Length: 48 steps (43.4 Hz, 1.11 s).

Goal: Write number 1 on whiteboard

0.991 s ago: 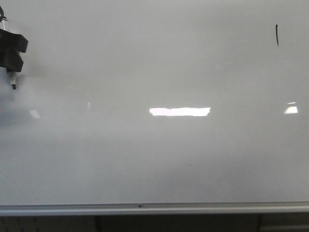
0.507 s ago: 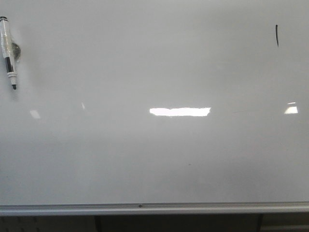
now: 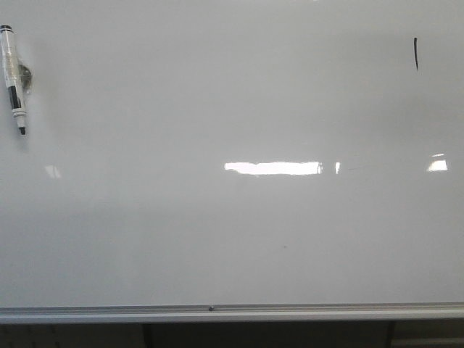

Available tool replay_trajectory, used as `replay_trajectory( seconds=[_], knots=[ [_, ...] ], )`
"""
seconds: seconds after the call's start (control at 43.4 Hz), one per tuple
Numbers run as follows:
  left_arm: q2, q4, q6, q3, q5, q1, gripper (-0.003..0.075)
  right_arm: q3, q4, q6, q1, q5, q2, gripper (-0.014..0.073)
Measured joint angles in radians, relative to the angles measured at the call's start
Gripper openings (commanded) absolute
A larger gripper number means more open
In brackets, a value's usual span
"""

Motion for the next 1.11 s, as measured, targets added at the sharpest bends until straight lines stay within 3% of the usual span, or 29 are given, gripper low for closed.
replay_trajectory(
  seconds=[0.207,0.323,0.668,0.83,1.106],
  knots=[
    [-0.022,-0.006,-0.006,0.031,0.011,0.0,0.037,0.075,-0.019,0.0,0.0,-0.02,-0.171,0.0508],
    [-0.022,-0.006,-0.02,0.044,0.003,0.0,0.0311,0.103,-0.044,0.0,0.0,-0.023,-0.237,0.0489],
    [-0.022,-0.006,-0.024,0.046,-0.049,0.0,-0.002,0.113,-0.066,0.001,0.0,-0.024,-0.27,0.0071],
    [-0.022,-0.006,-0.024,0.046,-0.061,0.0,-0.002,0.113,-0.055,0.001,0.0,-0.024,-0.27,-0.0067],
    [-0.022,-0.006,-0.024,0.046,-0.067,0.0,-0.002,0.113,-0.043,0.004,0.0,-0.022,-0.27,-0.0068]
  ],
)
